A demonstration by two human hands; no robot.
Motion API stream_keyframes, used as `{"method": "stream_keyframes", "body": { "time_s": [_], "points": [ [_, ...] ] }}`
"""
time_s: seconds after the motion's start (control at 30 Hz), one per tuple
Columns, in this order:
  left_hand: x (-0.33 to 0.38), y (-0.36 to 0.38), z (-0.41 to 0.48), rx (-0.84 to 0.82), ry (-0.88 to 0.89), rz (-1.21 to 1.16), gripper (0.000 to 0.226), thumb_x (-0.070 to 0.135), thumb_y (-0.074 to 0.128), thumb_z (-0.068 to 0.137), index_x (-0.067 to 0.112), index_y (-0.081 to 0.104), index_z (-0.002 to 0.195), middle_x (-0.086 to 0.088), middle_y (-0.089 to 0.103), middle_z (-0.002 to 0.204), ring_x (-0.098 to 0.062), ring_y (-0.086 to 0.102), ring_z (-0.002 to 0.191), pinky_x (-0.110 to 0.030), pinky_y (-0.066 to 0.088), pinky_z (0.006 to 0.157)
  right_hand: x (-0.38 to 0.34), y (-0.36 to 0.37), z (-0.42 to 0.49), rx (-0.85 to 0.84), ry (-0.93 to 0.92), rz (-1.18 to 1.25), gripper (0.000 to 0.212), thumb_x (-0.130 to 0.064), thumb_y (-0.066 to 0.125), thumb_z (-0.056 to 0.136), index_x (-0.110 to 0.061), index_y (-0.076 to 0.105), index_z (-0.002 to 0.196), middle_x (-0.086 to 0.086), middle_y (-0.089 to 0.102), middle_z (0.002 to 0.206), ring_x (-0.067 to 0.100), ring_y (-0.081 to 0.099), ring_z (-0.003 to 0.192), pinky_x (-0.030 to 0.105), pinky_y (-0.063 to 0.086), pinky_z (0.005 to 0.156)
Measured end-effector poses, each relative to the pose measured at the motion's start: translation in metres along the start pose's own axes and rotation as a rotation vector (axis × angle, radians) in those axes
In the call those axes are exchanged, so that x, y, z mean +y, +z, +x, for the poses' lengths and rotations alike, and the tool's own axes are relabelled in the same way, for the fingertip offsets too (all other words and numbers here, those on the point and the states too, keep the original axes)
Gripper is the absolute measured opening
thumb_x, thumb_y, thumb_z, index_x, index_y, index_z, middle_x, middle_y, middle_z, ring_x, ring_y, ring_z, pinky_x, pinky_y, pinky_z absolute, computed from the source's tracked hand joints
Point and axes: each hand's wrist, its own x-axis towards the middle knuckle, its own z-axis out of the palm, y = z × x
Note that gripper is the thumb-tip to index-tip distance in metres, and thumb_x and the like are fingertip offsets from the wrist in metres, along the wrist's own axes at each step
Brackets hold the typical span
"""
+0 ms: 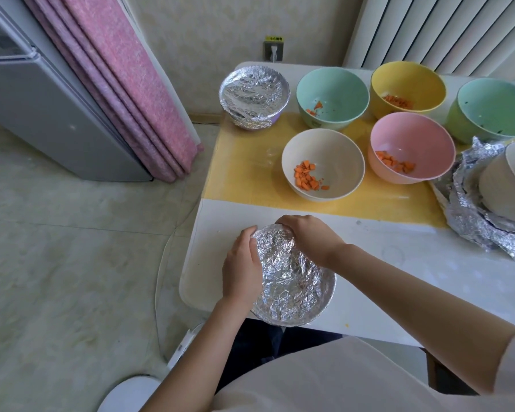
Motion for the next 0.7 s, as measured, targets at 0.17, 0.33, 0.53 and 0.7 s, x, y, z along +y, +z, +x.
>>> {"method": "stream_keyframes", "body": {
  "time_s": [0.17,0.33,0.53,0.7],
  "points": [
    [-0.004,0.000,0.007,0.015,0.004,-0.014,0.028,0.007,0.039,0.098,0.010,0.060,0.115,-0.011,0.068,0.095,-0.027,0.061,0.087,-0.025,0.040,0.066,-0.009,-0.012,0.000,-0.044,0.015,-0.117,0.038,0.006,0.043,0.085,-0.013,0.058,0.114,0.009,0.066,0.096,0.029,0.055,0.076,0.030,0.036,0.060],
    [-0.003,0.003,0.006,0.052,0.010,0.003,0.027,0.006,0.040,0.098,0.007,0.062,0.113,-0.011,0.069,0.095,-0.025,0.062,0.085,-0.024,0.040,0.066,-0.024,-0.022,0.002,-0.078,0.081,-0.158,0.027,0.001,0.042,0.087,-0.005,0.059,0.108,0.016,0.063,0.095,0.027,0.043,0.072,0.031,0.033,0.062],
    [-0.003,0.004,0.006,0.064,0.015,0.036,0.027,0.008,0.039,0.098,0.006,0.061,0.113,-0.012,0.069,0.096,-0.027,0.063,0.087,-0.027,0.044,0.067,-0.028,-0.009,0.004,-0.080,0.055,-0.181,0.041,0.008,0.044,0.084,-0.007,0.050,0.122,0.010,0.061,0.112,0.029,0.060,0.095,0.033,0.043,0.068],
    [-0.002,0.004,0.005,0.051,0.018,0.054,0.026,0.008,0.038,0.098,0.007,0.060,0.112,-0.014,0.068,0.094,-0.030,0.063,0.085,-0.038,0.051,0.070,-0.026,-0.003,0.008,-0.044,0.013,-0.209,0.035,0.005,0.043,0.087,-0.012,0.054,0.116,0.007,0.063,0.104,0.027,0.059,0.090,0.030,0.037,0.063]
  ]
}}
